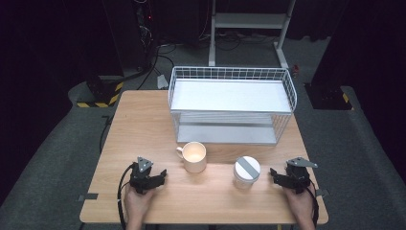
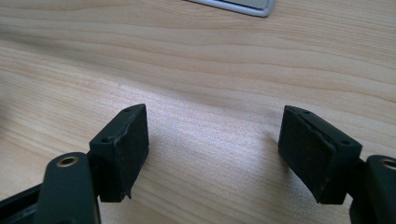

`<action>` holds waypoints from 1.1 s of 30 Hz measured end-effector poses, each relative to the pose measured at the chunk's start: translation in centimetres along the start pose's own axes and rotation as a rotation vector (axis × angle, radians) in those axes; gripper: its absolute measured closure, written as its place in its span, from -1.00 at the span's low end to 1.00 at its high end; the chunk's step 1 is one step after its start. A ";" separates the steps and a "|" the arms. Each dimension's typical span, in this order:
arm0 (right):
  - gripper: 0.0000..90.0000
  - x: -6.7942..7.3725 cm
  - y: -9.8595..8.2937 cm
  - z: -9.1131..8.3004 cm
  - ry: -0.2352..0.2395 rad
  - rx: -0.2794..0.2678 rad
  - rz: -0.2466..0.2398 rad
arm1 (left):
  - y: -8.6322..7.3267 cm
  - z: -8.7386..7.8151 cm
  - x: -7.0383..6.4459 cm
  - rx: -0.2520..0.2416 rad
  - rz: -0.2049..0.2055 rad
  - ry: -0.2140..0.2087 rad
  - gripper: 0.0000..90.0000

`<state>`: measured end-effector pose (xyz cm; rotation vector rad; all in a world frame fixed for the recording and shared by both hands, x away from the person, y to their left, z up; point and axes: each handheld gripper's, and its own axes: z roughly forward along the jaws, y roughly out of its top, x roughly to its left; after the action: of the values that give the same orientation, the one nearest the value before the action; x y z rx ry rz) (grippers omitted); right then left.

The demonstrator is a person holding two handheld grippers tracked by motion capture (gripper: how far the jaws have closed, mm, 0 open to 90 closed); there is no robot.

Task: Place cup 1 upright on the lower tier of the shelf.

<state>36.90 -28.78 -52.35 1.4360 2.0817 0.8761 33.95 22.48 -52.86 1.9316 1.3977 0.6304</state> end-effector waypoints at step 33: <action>-0.70 0.0 -1.0 -1.3 0.064 -0.048 0.021 | 0.0 0.0 0.0 0.002 -0.014 0.008 -0.43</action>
<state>35.39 -29.31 -52.15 1.4252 2.0808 0.9851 33.96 22.51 -52.85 1.9211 1.4156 0.6314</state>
